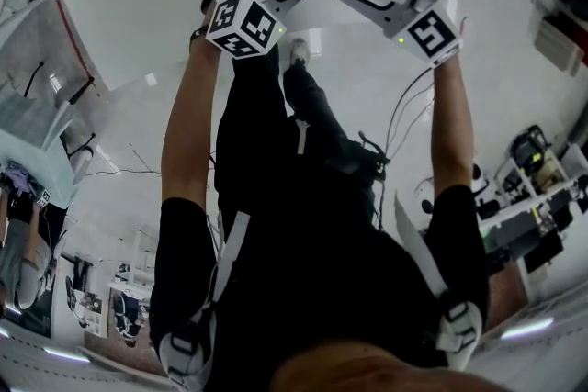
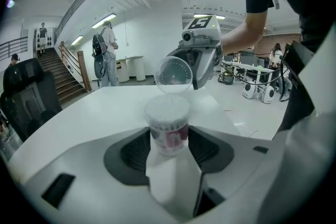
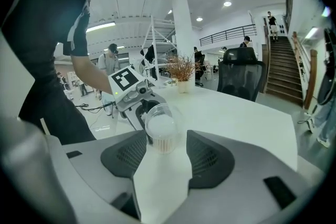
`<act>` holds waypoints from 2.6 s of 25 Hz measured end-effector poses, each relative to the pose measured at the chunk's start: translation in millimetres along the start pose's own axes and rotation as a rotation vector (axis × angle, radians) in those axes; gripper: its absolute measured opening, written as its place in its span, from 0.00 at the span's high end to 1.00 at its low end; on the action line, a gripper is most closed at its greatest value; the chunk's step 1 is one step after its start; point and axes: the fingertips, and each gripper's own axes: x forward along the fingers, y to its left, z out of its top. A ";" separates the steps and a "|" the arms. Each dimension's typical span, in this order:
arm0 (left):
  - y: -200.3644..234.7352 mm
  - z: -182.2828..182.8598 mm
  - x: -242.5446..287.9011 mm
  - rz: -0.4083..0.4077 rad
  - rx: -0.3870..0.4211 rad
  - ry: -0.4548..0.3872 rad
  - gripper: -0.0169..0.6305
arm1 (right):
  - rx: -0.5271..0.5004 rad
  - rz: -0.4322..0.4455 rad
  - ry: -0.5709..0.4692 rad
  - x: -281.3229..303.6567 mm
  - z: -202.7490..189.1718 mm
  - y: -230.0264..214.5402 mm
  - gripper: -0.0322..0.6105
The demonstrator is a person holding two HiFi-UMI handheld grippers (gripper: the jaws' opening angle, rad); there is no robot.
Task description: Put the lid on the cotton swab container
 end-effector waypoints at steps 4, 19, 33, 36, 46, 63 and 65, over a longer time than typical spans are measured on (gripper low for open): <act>-0.1 -0.3 0.2 -0.002 0.002 -0.001 0.62 | -0.008 0.018 0.002 5.6 5.1 1.7 0.61; -0.3 0.7 -0.5 -0.010 0.013 -0.004 0.62 | -0.040 0.074 0.030 21.9 21.6 7.4 0.61; -1.8 0.4 -0.4 -0.015 0.023 0.003 0.62 | -0.082 0.086 0.106 36.8 19.0 12.8 0.61; -1.8 0.5 -0.2 -0.017 0.022 0.004 0.62 | -0.081 0.083 0.113 38.6 18.8 12.6 0.62; -1.4 -1.0 1.1 -0.020 0.013 0.008 0.62 | -0.085 0.074 0.162 44.6 15.4 10.9 0.61; -2.2 -4.0 1.6 -0.007 -0.018 0.031 0.62 | -0.047 0.038 0.216 51.1 14.7 9.2 0.60; -3.9 -3.4 -1.0 -0.008 -0.048 0.030 0.62 | -0.048 0.036 0.224 49.9 14.2 9.7 0.60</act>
